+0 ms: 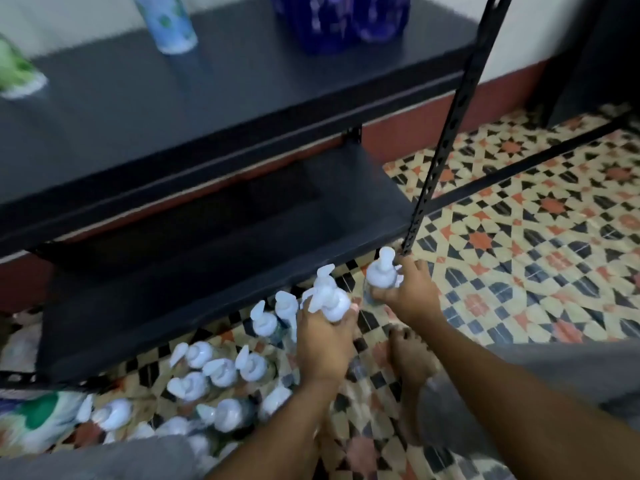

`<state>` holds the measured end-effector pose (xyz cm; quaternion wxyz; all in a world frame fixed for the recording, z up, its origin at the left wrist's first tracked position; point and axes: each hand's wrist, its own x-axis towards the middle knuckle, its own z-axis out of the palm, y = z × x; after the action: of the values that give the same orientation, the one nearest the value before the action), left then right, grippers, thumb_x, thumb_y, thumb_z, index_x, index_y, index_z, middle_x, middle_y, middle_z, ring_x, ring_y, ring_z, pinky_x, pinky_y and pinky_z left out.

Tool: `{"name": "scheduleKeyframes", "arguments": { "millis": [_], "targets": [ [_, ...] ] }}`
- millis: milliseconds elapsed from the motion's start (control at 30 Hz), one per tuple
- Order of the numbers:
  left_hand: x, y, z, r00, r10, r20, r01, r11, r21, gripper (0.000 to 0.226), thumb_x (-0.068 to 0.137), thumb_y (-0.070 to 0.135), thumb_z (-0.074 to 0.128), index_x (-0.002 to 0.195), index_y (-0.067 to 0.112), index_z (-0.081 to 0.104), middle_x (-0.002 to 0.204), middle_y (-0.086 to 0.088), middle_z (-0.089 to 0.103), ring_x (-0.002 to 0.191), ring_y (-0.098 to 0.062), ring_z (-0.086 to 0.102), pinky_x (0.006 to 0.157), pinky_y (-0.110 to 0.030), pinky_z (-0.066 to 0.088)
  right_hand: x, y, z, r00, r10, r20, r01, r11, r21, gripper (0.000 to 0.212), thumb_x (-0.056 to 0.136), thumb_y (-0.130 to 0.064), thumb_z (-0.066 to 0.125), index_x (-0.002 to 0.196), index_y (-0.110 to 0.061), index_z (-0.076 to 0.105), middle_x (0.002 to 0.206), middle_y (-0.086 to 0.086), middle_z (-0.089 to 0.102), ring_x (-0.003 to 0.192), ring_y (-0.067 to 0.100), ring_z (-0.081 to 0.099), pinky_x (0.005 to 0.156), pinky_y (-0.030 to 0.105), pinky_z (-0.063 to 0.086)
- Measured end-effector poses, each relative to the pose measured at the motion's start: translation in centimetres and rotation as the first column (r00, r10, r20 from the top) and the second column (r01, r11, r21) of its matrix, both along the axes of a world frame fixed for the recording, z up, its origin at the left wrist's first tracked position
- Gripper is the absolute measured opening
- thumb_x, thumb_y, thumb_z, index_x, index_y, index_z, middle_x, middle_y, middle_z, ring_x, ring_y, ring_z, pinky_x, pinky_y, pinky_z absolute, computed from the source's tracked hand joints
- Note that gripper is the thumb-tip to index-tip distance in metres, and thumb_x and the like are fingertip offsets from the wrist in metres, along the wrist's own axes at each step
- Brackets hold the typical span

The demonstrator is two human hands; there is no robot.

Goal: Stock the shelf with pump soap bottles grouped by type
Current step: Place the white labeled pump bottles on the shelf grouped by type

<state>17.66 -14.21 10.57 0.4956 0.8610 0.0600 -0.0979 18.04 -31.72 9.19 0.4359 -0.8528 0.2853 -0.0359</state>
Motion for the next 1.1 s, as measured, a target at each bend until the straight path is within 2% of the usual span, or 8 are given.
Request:
{"name": "scheduleKeyframes", "arguments": {
  "millis": [67,167,300,433,500,667,900,1100],
  "targets": [
    [0.2,1.8,4.1,0.998,-0.031,0.052,0.033,0.999,-0.03,0.021,0.081,0.048,0.076,0.096,0.036,0.066,0.089,0.013,0.071,0.086,0.0,0.066,0.072,-0.019,0.052,-0.2,0.1,4.0,0.995,0.03,0.095,-0.036,0.997,0.065,0.053,0.066,-0.035,0.081,0.111,-0.02,0.056,0.104,-0.001,0.058,0.091,0.02,0.059,0.076,0.039,0.05],
    [0.2,4.8,10.3,0.989,-0.058,0.139,0.07,0.994,-0.086,0.027,0.082,0.044,0.08,0.101,0.04,0.062,0.091,0.023,0.068,0.088,0.009,0.064,0.065,-0.004,0.041,-0.7,0.7,10.2,0.979,0.079,0.186,-0.102,0.988,0.114,0.047,0.075,-0.024,0.083,0.111,-0.021,0.054,0.102,-0.007,0.064,0.093,0.016,0.064,0.081,0.042,0.055],
    [-0.4,8.6,18.0,0.972,-0.035,0.232,0.084,0.976,-0.203,0.036,0.081,0.041,0.081,0.107,0.036,0.056,0.102,0.018,0.067,0.092,0.003,0.064,0.07,-0.017,0.046,-1.6,2.9,18.2,0.923,0.107,0.37,-0.184,0.966,0.18,0.049,0.078,-0.025,0.086,0.116,-0.021,0.054,0.112,-0.003,0.064,0.102,0.015,0.065,0.083,0.035,0.057],
    [-1.7,12.1,24.3,0.951,0.058,0.305,0.057,0.934,-0.353,0.035,0.08,0.042,0.082,0.107,0.033,0.061,0.107,0.011,0.07,0.096,-0.004,0.068,0.077,-0.024,0.053,-3.2,6.8,25.6,0.858,0.125,0.498,-0.303,0.907,0.294,0.04,0.083,-0.02,0.082,0.113,-0.022,0.056,0.106,-0.005,0.064,0.091,0.004,0.067,0.061,0.012,0.051],
    [-2.7,13.4,27.0,0.944,0.095,0.314,0.053,0.901,-0.432,0.033,0.083,0.042,0.079,0.11,0.03,0.065,0.108,0.007,0.071,0.095,-0.009,0.069,0.081,-0.031,0.056,-3.9,8.9,28.5,0.832,0.13,0.539,-0.363,0.863,0.352,0.037,0.083,-0.021,0.081,0.113,-0.02,0.059,0.106,0.001,0.067,0.087,0.006,0.071,0.064,0.015,0.054],
    [-5.1,16.3,31.8,0.952,0.113,0.286,0.056,0.85,-0.524,0.037,0.082,0.058,0.071,0.106,0.031,0.074,0.1,0.001,0.076,0.092,-0.017,0.073,0.081,-0.038,0.059,-4.6,13.5,32.9,0.786,0.13,0.604,-0.504,0.701,0.504,0.036,0.084,-0.027,0.079,0.114,-0.015,0.062,0.11,0.011,0.072,0.098,0.026,0.074,0.093,0.053,0.058],
    [-6.6,19.3,34.9,0.971,0.179,0.158,-0.062,0.828,-0.557,0.074,0.067,0.078,0.063,0.108,0.017,0.075,0.101,-0.009,0.079,0.094,-0.025,0.076,0.087,-0.046,0.061,-4.0,18.8,35.6,0.79,0.207,0.577,-0.576,0.571,0.585,0.044,0.087,-0.04,0.075,0.114,-0.006,0.067,0.109,0.018,0.075,0.097,0.032,0.074,0.087,0.051,0.06],
    [-7.5,22.2,35.8,0.97,0.199,0.137,-0.061,0.753,-0.656,0.06,0.094,0.068,0.046,0.125,0.02,0.063,0.106,-0.015,0.075,0.093,-0.035,0.076,0.079,-0.048,0.063,-3.0,22.7,36.1,0.791,0.263,0.552,-0.607,0.45,0.655,0.039,0.094,-0.045,0.064,0.112,-0.011,0.071,0.098,0.013,0.077,0.087,0.027,0.073,0.084,0.048,0.06]
  ]
}}
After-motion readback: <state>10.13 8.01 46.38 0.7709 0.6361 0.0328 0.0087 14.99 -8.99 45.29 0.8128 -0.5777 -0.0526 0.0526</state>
